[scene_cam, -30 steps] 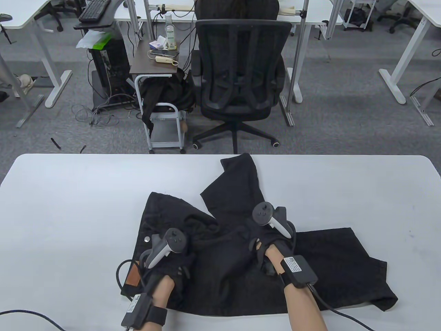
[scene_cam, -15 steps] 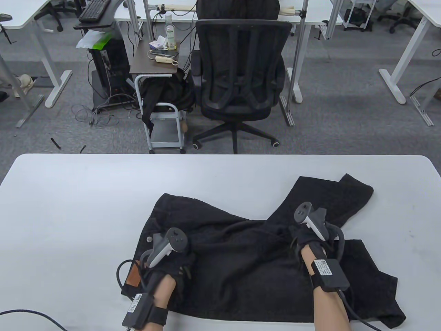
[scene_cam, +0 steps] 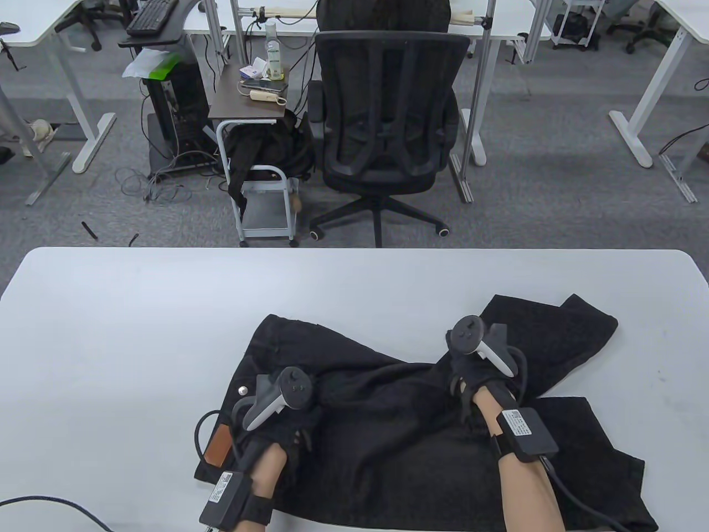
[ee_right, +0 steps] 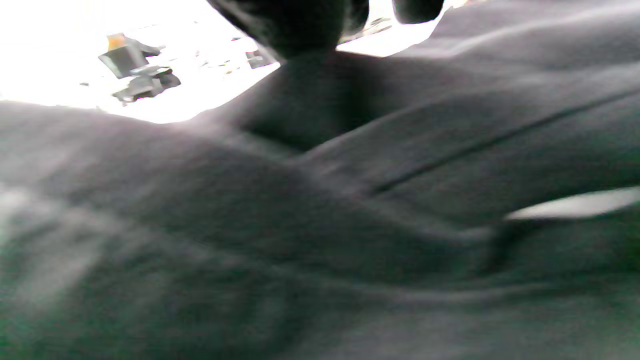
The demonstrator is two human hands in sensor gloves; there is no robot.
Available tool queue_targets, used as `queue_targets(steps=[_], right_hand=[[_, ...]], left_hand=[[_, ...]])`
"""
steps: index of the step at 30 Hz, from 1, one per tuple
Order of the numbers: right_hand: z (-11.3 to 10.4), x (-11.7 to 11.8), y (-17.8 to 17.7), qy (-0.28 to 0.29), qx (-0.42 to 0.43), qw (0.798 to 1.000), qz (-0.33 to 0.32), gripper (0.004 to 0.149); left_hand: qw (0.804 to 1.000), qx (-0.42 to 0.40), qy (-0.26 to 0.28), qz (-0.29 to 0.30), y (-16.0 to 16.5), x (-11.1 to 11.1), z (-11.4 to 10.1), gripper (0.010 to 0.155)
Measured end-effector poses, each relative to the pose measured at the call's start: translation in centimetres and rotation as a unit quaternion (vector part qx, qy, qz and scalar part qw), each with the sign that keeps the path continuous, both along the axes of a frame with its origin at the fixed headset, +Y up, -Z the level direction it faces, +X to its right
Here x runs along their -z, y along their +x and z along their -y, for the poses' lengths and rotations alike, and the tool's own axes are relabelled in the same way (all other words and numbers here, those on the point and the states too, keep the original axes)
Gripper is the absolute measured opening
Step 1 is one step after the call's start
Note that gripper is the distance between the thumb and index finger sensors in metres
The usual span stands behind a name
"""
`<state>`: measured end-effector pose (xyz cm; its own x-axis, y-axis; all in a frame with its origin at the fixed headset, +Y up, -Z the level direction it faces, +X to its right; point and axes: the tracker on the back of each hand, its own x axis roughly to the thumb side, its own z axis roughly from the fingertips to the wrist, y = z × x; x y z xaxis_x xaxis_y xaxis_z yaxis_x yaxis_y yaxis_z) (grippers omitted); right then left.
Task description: Fold trousers
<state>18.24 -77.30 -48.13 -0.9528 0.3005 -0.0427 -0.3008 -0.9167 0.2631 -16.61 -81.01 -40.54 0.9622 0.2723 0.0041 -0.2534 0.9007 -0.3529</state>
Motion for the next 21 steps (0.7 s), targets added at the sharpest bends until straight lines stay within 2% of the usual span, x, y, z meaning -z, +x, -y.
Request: queue_targets(steps=[3, 4, 6, 8, 10, 12, 13, 15, 17, 18, 20, 21], right_hand=[[1.5, 0.5, -1.6, -0.049, -0.040, 0.998, -0.026, 0.057], [1.6, 0.5, -1.9, -0.038, -0.074, 0.996, -0.032, 0.056], [1.1, 0.5, -2.2, 0.005, -0.120, 0.992, -0.035, 0.051], [0.4, 0.3, -2.3, 0.021, -0.161, 0.986, -0.044, 0.046], [-1.3, -0.2, -2.2, 0.085, -0.185, 0.978, -0.035, 0.043], [-3.9, -1.0, -1.7, 0.171, -0.198, 0.965, -0.021, 0.040], [-5.8, -1.8, -1.2, 0.230, -0.178, 0.957, -0.014, 0.040], [-8.3, -3.6, -0.4, 0.300, -0.113, 0.947, -0.009, 0.040], [-10.1, -6.0, 0.2, 0.373, -0.087, 0.923, -0.030, 0.041], [-10.4, -7.7, 0.2, 0.418, -0.091, 0.902, -0.059, 0.041], [-9.5, -9.9, -0.3, 0.420, -0.123, 0.890, -0.124, 0.041], [-8.8, -10.5, -0.6, 0.395, -0.148, 0.894, -0.147, 0.041]], left_hand=[[0.999, -0.006, -0.044, -0.003, -0.2, 0.2, 0.8, 0.066], [0.998, 0.006, -0.058, -0.003, -0.2, 0.2, 0.8, 0.067], [0.998, 0.015, -0.052, -0.013, -0.3, 0.3, 0.6, 0.067], [0.998, 0.026, -0.061, -0.017, -0.4, 0.4, 0.6, 0.067], [0.997, 0.030, -0.068, -0.034, -0.5, 0.5, 0.5, 0.068], [0.995, 0.050, -0.068, -0.053, -1.1, 0.5, 0.4, 0.068], [0.994, 0.055, -0.071, -0.067, -1.8, 0.6, 0.4, 0.068], [0.991, 0.043, -0.076, -0.097, -3.1, 0.6, 0.4, 0.069], [0.988, 0.032, -0.079, -0.130, -4.4, 0.5, 0.3, 0.068], [0.986, 0.034, -0.081, -0.143, -5.1, 0.5, 0.3, 0.068], [0.983, 0.026, -0.092, -0.157, -6.0, 0.4, 0.3, 0.068], [0.982, 0.025, -0.095, -0.161, -6.2, 0.4, 0.2, 0.068]])
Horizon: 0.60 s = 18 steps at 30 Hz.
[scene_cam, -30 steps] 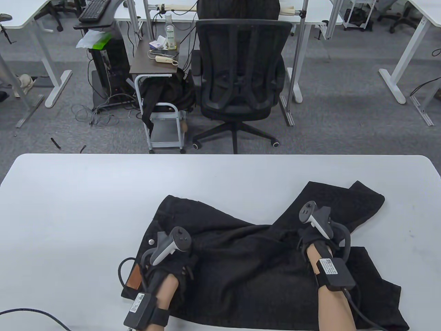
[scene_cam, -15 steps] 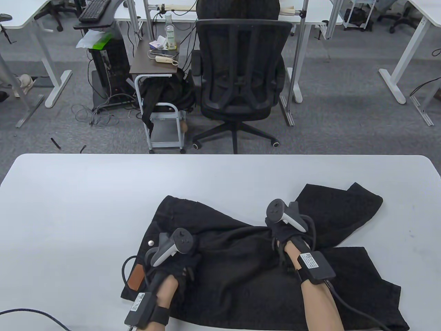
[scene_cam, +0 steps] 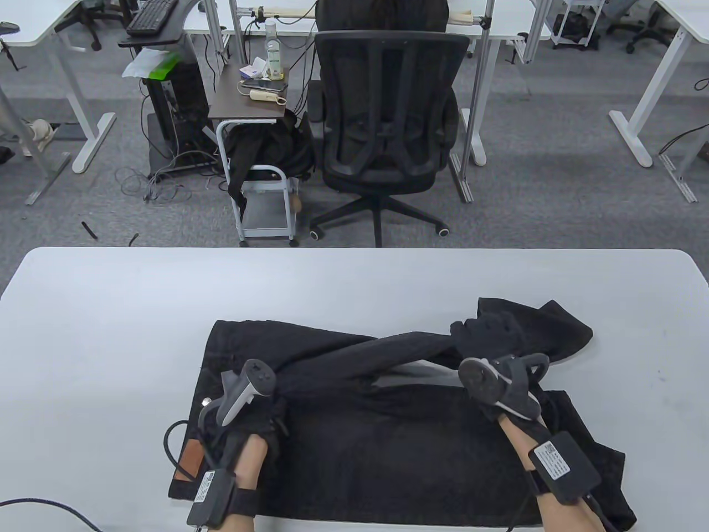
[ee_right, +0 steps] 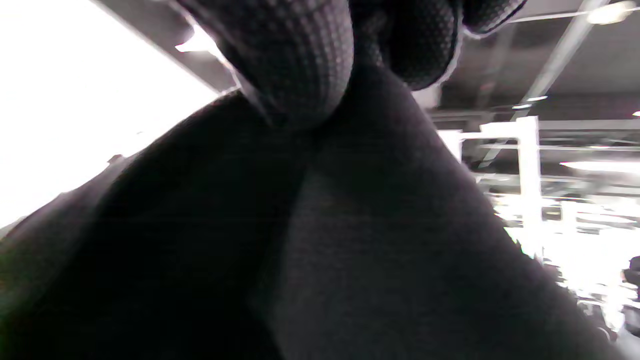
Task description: Fold trousers
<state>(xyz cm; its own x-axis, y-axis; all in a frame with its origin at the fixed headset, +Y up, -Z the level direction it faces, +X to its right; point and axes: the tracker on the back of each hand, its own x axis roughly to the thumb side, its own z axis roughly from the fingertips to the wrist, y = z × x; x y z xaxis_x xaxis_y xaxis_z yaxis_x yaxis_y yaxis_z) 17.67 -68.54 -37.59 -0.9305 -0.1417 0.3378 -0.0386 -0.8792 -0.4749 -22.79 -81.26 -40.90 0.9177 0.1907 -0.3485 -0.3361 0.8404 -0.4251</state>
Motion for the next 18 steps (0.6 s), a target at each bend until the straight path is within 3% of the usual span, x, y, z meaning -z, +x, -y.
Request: queue_targets(steps=[3, 4, 6, 9, 11, 14, 16, 18], right_hand=[[4.8, -1.5, -0.4, -0.154, -0.124, 0.980, -0.001, 0.042], [6.8, -1.8, -0.3, -0.199, -0.141, 0.970, 0.004, 0.042], [8.9, -1.9, -0.2, -0.269, -0.152, 0.951, 0.009, 0.046], [8.0, -1.3, -0.3, -0.335, -0.121, 0.934, 0.041, 0.049], [5.7, -0.2, -0.3, -0.363, -0.047, 0.930, 0.044, 0.049], [2.6, 2.0, 0.1, -0.308, 0.086, 0.946, 0.046, 0.049], [2.5, 4.2, 0.2, -0.284, 0.066, 0.952, 0.097, 0.052], [3.6, 6.2, 0.5, -0.289, 0.024, 0.937, 0.193, 0.063]], left_hand=[[1.000, -0.003, -0.001, -0.006, -0.5, 0.0, -0.1, 0.067], [1.000, -0.009, 0.000, -0.008, -0.5, 0.0, -0.1, 0.067], [1.000, -0.006, -0.001, -0.007, -0.4, 0.0, 0.0, 0.068], [1.000, 0.004, 0.002, -0.002, -0.3, 0.0, 0.1, 0.068], [1.000, 0.009, 0.010, 0.001, -0.2, 0.1, 0.1, 0.068], [0.999, 0.017, 0.031, 0.016, 0.4, 0.2, -0.2, 0.067], [0.998, 0.008, 0.056, 0.038, 1.2, 0.3, -0.3, 0.067], [0.995, -0.011, 0.074, 0.068, 2.2, 0.3, -0.4, 0.067]])
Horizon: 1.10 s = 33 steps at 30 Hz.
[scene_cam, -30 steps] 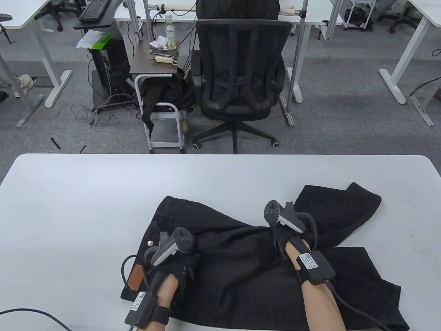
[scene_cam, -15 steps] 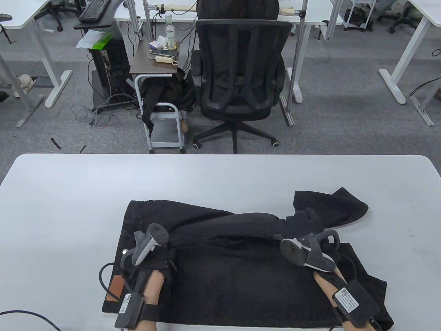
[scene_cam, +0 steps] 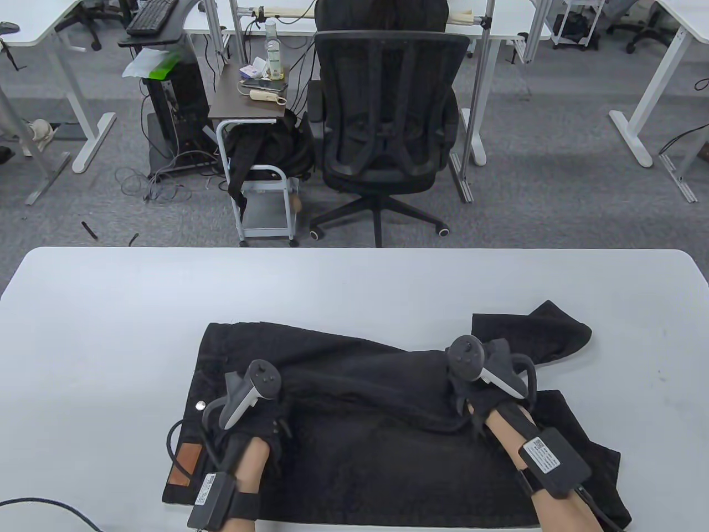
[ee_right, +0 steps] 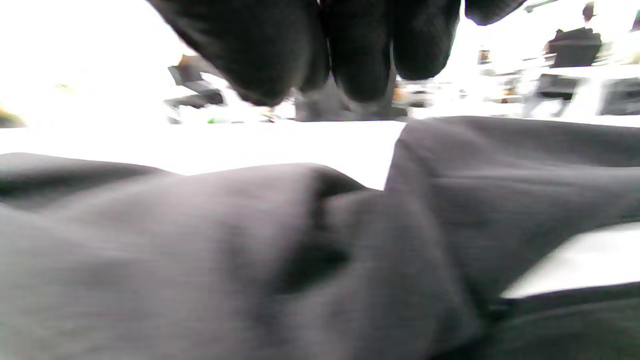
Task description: Fold trousers
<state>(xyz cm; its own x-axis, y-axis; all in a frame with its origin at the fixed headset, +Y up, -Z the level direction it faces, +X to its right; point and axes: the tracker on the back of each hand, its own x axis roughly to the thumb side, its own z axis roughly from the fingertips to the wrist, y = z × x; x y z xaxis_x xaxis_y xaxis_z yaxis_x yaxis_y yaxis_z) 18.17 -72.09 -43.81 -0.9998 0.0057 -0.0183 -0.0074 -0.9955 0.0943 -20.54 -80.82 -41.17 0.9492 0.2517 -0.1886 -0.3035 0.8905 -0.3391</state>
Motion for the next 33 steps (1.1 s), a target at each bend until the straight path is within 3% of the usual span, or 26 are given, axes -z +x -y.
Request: queue_targets(steps=[4, 7, 10, 12, 14, 15, 16, 17, 19, 20, 22, 24, 25, 26, 29, 32, 33], right_hand=[[3.7, 3.0, 1.7, -0.077, -0.027, 0.986, 0.146, 0.089], [6.3, 3.9, 2.7, -0.129, -0.008, 0.974, 0.185, 0.087], [5.7, 4.2, 2.6, -0.065, -0.014, 0.982, 0.177, 0.066], [3.9, 4.1, 3.1, -0.026, -0.018, 0.987, 0.160, 0.055], [1.6, 3.3, 4.1, 0.069, 0.089, 0.983, 0.148, 0.051], [-0.2, 2.5, 4.9, 0.142, 0.202, 0.961, 0.125, 0.051], [-1.3, 2.0, 5.7, 0.173, 0.279, 0.939, 0.099, 0.050], [-2.6, 1.1, 6.5, 0.208, 0.370, 0.902, 0.085, 0.050], [-4.7, -0.5, 7.6, 0.252, 0.531, 0.808, 0.026, 0.049], [-5.0, -1.4, 7.7, 0.256, 0.562, 0.786, 0.043, 0.048], [-5.1, -2.1, 7.9, 0.239, 0.531, 0.812, 0.043, 0.049], [-4.0, -2.2, 8.7, 0.233, 0.430, 0.869, 0.072, 0.050], [-3.0, -2.1, 9.2, 0.203, 0.384, 0.896, 0.092, 0.051], [-1.6, -2.4, 10.0, 0.183, 0.353, 0.910, 0.119, 0.052], [0.9, -2.7, 12.3, 0.140, 0.306, 0.923, 0.186, 0.054], [1.8, -2.7, 13.7, 0.108, 0.251, 0.935, 0.228, 0.061], [2.1, -2.6, 14.0, 0.069, 0.230, 0.940, 0.243, 0.066]], left_hand=[[0.999, -0.011, 0.011, 0.031, 1.4, -0.1, 0.2, 0.067], [0.999, -0.005, -0.022, 0.032, 1.5, 0.1, 1.1, 0.067], [0.999, -0.003, -0.035, 0.017, 1.5, 0.1, 0.9, 0.067], [0.999, 0.014, -0.042, 0.008, 1.3, 0.2, 0.8, 0.067], [0.999, 0.013, -0.049, -0.010, 0.6, 0.2, 0.9, 0.068], [0.998, 0.013, -0.052, -0.030, -0.1, 0.2, 1.0, 0.068], [0.998, 0.016, -0.052, -0.037, -0.5, 0.2, 1.0, 0.068], [0.997, 0.022, -0.055, -0.049, -1.1, 0.3, 1.0, 0.068], [0.996, 0.010, -0.057, -0.064, -2.0, 0.2, 1.0, 0.068], [0.996, -0.007, -0.053, -0.066, -2.1, 0.2, 1.0, 0.068], [0.996, -0.010, -0.048, -0.068, -2.2, 0.2, 1.1, 0.067], [0.997, 0.002, -0.055, -0.062, -2.1, 0.2, 1.1, 0.067], [0.996, 0.000, -0.054, -0.064, -2.1, 0.2, 1.1, 0.067], [0.996, -0.003, -0.054, -0.065, -2.2, 0.2, 1.1, 0.067], [0.996, -0.007, -0.053, -0.066, -2.3, 0.2, 1.2, 0.067], [0.997, -0.003, -0.054, -0.063, -2.1, 0.2, 1.2, 0.067], [0.997, -0.003, -0.054, -0.063, -2.1, 0.3, 1.3, 0.067]])
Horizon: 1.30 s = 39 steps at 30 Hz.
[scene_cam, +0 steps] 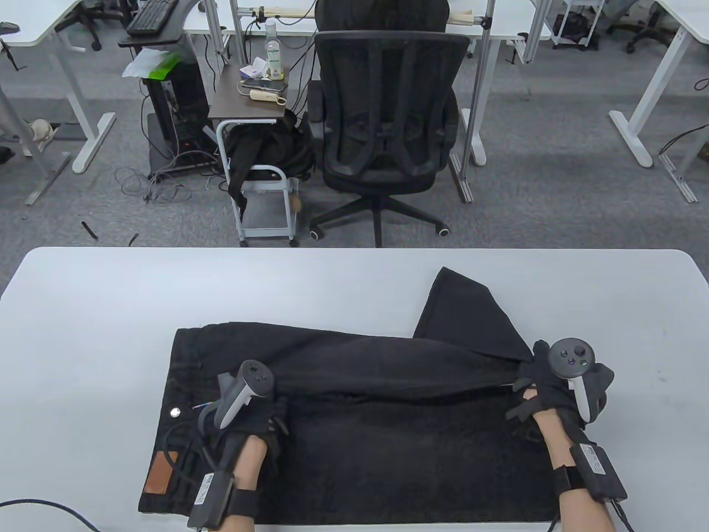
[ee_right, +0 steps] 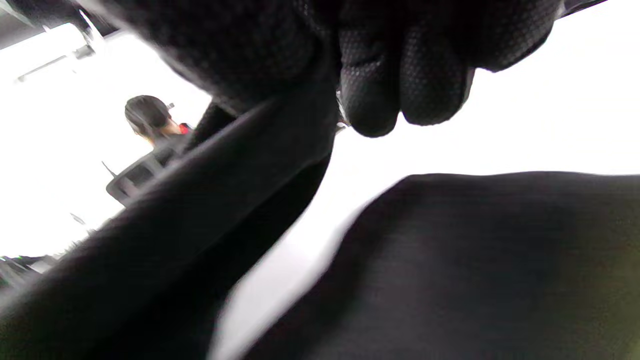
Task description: Fold trousers
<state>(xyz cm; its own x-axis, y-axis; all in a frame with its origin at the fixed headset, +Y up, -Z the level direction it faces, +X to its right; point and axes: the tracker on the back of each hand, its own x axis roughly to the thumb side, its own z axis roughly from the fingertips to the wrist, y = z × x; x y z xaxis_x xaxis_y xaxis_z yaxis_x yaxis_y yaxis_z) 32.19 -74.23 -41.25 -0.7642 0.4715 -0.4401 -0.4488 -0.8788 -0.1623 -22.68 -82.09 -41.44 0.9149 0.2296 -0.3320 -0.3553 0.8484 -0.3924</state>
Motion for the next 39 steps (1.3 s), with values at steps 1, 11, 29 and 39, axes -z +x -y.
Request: queue_targets(steps=[1, 11, 29, 39], right_hand=[[0.0, 0.1, -0.1, -0.029, -0.006, 1.000, -0.008, 0.070], [-2.1, 2.7, -10.1, -0.058, -0.268, 0.941, -0.199, 0.077], [-6.3, 1.6, -1.2, 0.242, 0.107, 0.964, -0.003, 0.043], [1.5, -0.8, 5.1, -0.001, 0.007, 0.994, 0.111, 0.049]], left_hand=[[1.000, -0.001, -0.001, 0.000, 0.0, 0.0, 0.0, 0.067], [0.997, 0.028, 0.054, 0.049, 1.9, 0.1, -1.3, 0.067], [0.999, 0.026, 0.006, 0.024, 1.0, 0.3, 0.0, 0.064], [1.000, 0.016, 0.007, 0.024, 0.9, 0.3, 0.3, 0.065]])
